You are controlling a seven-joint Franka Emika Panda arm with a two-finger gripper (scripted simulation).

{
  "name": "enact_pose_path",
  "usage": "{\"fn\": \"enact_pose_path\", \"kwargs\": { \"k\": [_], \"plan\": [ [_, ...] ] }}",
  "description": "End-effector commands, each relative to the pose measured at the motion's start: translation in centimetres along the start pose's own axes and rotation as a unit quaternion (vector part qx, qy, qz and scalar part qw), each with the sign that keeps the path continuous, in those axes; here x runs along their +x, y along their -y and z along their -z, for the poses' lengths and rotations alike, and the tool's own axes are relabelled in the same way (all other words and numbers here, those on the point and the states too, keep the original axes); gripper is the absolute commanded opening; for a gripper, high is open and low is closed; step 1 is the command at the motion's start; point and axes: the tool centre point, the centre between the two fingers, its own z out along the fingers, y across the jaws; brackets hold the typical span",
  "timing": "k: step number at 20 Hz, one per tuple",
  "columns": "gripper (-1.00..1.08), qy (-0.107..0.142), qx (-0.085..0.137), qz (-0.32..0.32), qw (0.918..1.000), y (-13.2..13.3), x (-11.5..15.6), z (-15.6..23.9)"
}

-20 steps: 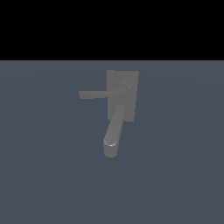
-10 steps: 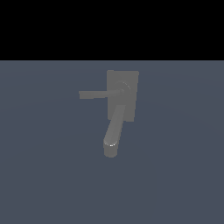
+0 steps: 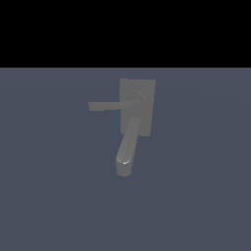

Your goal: Turn on the faucet by rotating a designated handle.

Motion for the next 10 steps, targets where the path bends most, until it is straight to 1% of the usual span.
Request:
{"fn": "enact_pose_path", "kwargs": {
  "k": [1, 6, 10],
  "plan": [
    [-1.00, 0.013, -0.030, 0.009, 0.9994, -0.8, 0.6, -0.8],
    [-1.00, 0.039, -0.095, 0.033, 0.9942, -2.4, 1.8, -2.3],
    [-1.00, 0.058, -0.147, 0.054, 0.9860, -3.6, 2.9, -3.3]
  ]
}}
